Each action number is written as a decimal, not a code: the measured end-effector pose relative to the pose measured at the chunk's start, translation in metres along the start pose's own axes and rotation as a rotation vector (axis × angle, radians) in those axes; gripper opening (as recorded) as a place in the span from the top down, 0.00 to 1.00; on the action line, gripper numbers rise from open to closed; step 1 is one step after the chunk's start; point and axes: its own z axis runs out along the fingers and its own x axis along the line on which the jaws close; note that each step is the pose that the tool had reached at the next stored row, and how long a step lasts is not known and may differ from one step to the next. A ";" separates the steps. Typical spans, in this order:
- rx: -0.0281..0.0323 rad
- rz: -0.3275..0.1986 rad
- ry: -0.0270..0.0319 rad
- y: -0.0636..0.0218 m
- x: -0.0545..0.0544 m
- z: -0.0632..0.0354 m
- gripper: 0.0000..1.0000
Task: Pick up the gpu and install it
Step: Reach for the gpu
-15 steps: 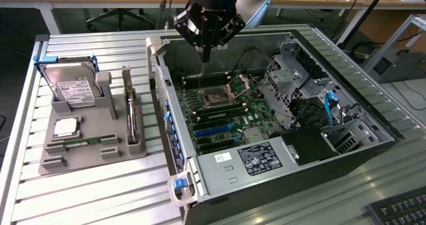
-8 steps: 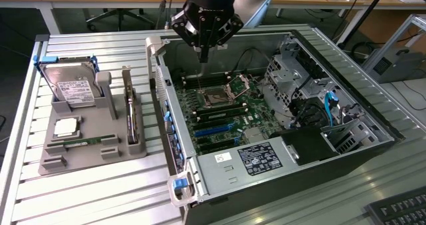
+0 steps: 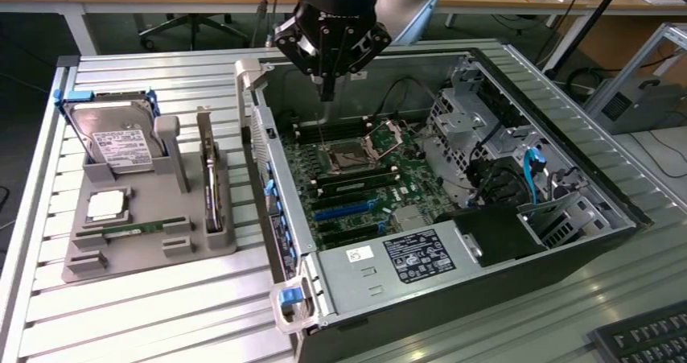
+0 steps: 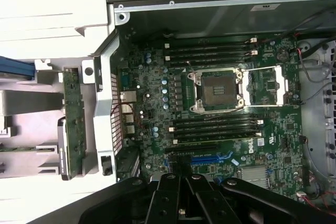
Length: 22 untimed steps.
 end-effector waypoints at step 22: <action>0.0000 0.000 0.0000 -0.0006 0.008 -0.0002 0.89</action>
